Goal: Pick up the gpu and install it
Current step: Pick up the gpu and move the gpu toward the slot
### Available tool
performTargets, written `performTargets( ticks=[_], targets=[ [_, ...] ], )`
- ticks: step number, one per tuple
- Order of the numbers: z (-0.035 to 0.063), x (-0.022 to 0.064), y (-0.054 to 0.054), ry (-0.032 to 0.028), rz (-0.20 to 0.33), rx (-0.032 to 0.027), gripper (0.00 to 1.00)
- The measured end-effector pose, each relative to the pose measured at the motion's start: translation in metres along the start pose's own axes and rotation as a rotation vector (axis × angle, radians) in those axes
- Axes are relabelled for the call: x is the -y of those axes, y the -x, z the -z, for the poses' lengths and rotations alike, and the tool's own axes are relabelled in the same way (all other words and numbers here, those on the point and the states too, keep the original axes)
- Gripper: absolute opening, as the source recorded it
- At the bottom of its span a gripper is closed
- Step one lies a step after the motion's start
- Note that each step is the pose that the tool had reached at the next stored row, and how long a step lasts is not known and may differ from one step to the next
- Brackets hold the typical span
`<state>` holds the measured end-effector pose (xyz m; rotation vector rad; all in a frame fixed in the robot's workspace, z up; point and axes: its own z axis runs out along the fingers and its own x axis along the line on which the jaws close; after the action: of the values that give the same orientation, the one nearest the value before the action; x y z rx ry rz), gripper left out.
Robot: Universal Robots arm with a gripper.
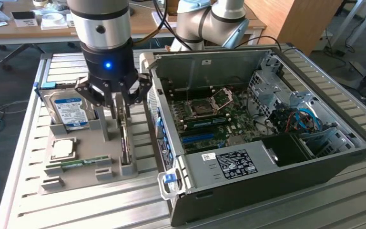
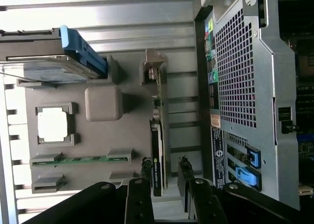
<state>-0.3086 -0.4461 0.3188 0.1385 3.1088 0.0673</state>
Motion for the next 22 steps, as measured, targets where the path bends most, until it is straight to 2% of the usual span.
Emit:
performTargets(
  ticks=[2,9,11,12,13,22],
  targets=[
    [-0.0033,0.0002,0.0,0.0,0.0,0.0,0.36],
    [-0.0036,0.0002,0.0,-0.0002,0.0,-0.0001,0.36],
    [-0.0036,0.0002,0.0,-0.0002,0.0,-0.0001,0.37],
    [-0.0036,0.0002,0.0,-0.0002,0.0,-0.0001,0.43],
    [-0.0038,0.0002,0.0,-0.0002,0.0,-0.0001,0.43],
    [-0.0194,0.0009,-0.001,-0.0001,0.0,0.0,0.43]
  ],
)
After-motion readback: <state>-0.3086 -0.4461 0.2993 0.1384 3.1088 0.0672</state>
